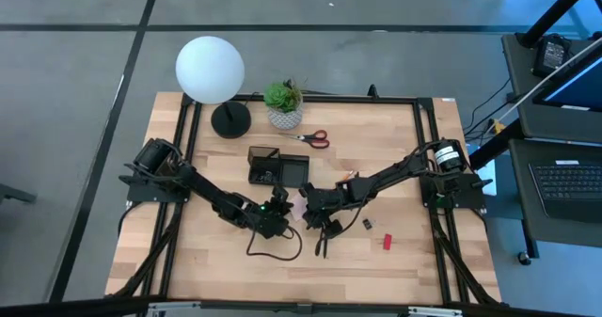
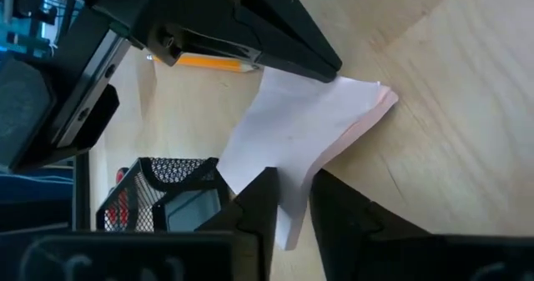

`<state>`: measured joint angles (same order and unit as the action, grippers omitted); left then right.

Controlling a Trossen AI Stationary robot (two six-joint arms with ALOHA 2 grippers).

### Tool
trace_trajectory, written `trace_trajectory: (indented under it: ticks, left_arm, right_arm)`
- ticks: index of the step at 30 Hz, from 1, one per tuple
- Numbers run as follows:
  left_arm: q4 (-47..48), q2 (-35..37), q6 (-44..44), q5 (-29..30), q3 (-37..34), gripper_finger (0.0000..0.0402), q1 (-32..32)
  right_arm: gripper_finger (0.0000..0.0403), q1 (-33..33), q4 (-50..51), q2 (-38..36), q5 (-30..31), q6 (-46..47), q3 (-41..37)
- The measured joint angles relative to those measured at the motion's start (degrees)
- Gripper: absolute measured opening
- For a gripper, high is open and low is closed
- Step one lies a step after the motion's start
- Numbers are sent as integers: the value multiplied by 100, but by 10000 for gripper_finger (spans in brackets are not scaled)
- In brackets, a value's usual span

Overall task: Pick and place office supplies into organizer
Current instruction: Put the white notepad into the black desk organizer

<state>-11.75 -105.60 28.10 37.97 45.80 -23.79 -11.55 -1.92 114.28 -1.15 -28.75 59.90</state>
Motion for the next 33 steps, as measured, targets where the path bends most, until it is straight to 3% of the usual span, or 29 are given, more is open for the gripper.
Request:
trace_trajectory:
  ticks: [6,11,16,24,33]
  left_arm:
    - [0,4,225,-76,2,14,2]
    - [0,13,222,-78,2,10,-37]
    - [-7,11,177,-47,9,8,-98]
    - [-83,11,161,22,17,7,-162]
    - [-131,261,-200,252,17,6,-300]
  right_arm:
    - [4,-1,-67,0,0,1,-7]
    - [9,-49,-212,2,0,15,-9]
    - [57,-126,-201,-66,-5,66,-15]
    - [148,-142,181,-619,24,908,-28]
    - [174,-147,1282,-1495,1,1988,-86]
